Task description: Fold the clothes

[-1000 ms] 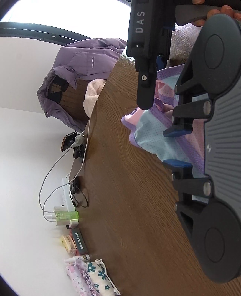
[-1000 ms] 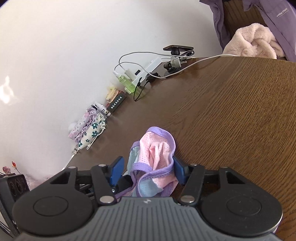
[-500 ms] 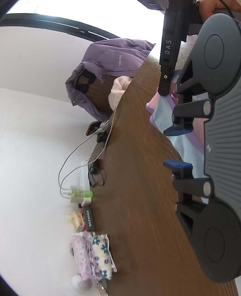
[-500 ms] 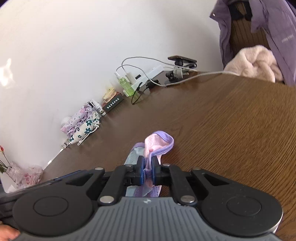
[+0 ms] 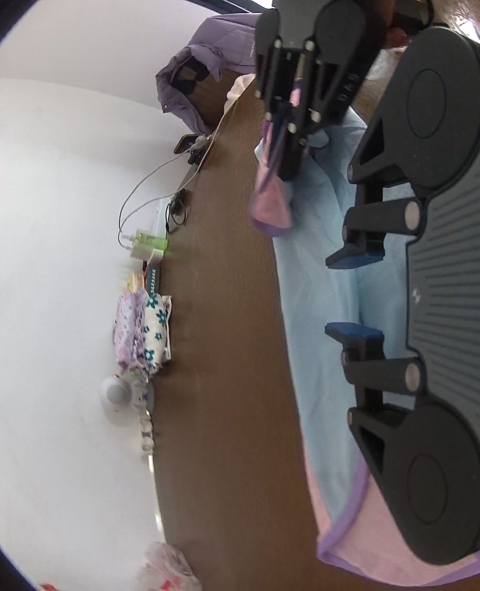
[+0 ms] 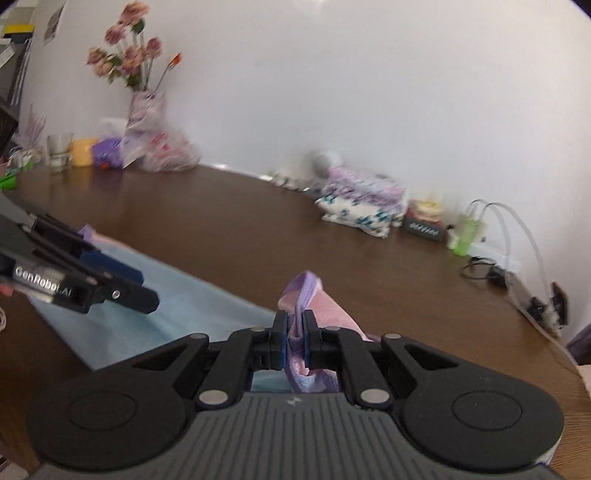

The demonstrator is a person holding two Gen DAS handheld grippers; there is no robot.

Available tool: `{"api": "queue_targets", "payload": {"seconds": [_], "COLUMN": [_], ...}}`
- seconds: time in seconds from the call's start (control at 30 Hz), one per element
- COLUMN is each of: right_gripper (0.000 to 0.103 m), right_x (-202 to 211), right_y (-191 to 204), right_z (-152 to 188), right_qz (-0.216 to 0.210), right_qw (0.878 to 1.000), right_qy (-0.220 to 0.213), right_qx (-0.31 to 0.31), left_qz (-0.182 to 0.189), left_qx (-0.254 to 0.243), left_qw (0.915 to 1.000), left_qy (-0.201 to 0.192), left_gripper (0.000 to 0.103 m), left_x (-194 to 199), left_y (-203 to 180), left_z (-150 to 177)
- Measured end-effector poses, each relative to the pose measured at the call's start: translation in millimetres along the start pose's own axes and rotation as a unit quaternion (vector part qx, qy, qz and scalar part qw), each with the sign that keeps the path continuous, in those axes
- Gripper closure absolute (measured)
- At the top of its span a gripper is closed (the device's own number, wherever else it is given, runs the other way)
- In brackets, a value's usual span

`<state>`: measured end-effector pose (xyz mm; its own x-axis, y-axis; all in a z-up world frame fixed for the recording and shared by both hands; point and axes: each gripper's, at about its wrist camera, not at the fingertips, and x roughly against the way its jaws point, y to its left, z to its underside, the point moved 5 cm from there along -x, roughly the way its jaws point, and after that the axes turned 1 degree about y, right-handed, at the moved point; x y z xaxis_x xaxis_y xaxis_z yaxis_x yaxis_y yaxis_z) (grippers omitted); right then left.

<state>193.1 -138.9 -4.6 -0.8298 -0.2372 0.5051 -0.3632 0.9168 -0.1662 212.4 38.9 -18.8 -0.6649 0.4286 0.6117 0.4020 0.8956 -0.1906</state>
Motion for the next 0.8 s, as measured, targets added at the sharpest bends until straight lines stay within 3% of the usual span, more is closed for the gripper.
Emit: {"api": "queue_targets", "payload": {"seconds": [0.07,0.13,0.17,0.27,0.37,0.47,0.6,0.63,0.67,0.7,0.8], "right_gripper": [0.093,0.078,0.062,0.062,0.062,0.062,0.068,0.071,0.08,0.093,0.102], "right_x": [-6,2,11,42,64,61,53,50,45,40,31], "right_y": [16,18,13,-12,-41,-64,-68,-66,-64,-63,-59], "right_z": [8,11,12,6,7,23,40,43,45,46,45], "right_qz": [-0.028,-0.055,-0.066,-0.092,-0.055,0.0,-0.027,-0.028,-0.035,-0.044,-0.058], "right_qw": [0.999,0.998,0.997,0.989,0.989,0.991,0.986,0.987,0.986,0.985,0.984], "right_qy": [0.021,0.025,0.021,-0.008,-0.022,0.003,0.024,0.027,0.031,0.034,0.032], "right_qx": [0.0,-0.022,-0.044,-0.116,-0.137,-0.135,-0.16,-0.158,-0.158,-0.161,-0.165], "left_qz": [0.001,0.007,0.01,0.032,0.078,0.11,0.121,0.126,0.131,0.135,0.128], "left_qx": [0.019,0.022,0.023,0.018,0.013,0.013,0.033,0.037,0.041,0.044,0.04], "left_qw": [0.9998,0.9997,0.9997,0.9992,0.9968,0.9938,0.991,0.9901,0.989,0.9883,0.9899], "left_qy": [0.002,-0.003,-0.006,-0.014,-0.009,0.009,0.046,0.051,0.055,0.057,0.045], "left_gripper": [0.073,0.07,0.07,0.066,0.061,0.058,0.059,0.069,0.081,0.103,0.101], "left_x": [5,8,10,8,-3,-24,-57,-63,-69,-71,-69], "left_y": [10,11,12,2,-17,-36,-48,-49,-50,-51,-50], "left_z": [7,5,3,-6,-16,-26,-35,-35,-36,-37,-39]}}
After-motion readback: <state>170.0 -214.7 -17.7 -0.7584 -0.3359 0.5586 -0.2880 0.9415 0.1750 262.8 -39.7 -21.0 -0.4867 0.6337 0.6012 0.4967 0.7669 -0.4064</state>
